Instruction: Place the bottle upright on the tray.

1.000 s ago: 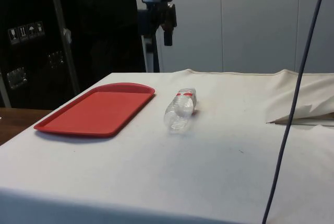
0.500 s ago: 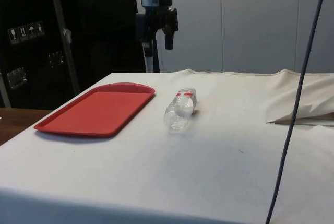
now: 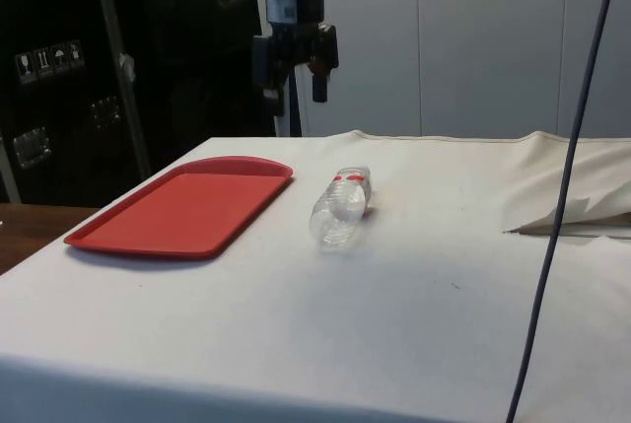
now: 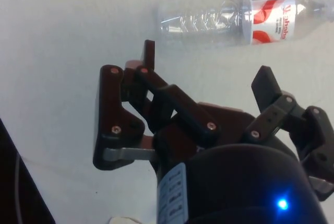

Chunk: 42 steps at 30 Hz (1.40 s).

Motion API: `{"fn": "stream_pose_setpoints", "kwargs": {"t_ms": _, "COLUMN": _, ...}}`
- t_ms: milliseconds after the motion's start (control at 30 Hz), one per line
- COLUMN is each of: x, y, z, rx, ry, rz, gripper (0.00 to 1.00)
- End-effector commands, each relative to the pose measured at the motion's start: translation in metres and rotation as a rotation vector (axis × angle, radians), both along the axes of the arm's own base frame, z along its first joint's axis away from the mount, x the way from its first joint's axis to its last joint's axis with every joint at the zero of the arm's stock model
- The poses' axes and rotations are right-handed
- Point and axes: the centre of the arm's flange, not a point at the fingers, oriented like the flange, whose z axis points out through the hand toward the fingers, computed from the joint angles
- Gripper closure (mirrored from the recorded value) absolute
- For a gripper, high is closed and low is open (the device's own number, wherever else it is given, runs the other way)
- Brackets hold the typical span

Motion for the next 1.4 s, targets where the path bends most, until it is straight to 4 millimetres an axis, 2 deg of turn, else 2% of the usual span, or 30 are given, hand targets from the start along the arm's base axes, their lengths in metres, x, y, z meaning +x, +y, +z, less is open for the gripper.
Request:
{"fn": "stream_pose_setpoints", "kwargs": {"t_ms": 0, "x": 0.000, "y": 0.000, "z": -0.003, "rx": -0.005, "ry": -0.013, "rz": -0.018, "gripper": 0.00}}
{"fn": "stream_pose_setpoints", "kwargs": {"t_ms": 867, "x": 0.003, "y": -0.002, "z": -0.025, "rx": -0.003, "ry": -0.035, "rz": -0.162, "gripper": 0.00}}
{"fn": "stream_pose_setpoints", "kwargs": {"t_ms": 1367, "x": -0.003, "y": -0.001, "z": -0.035, "rx": 0.000, "ry": -0.016, "rz": -0.219, "gripper": 0.00}}
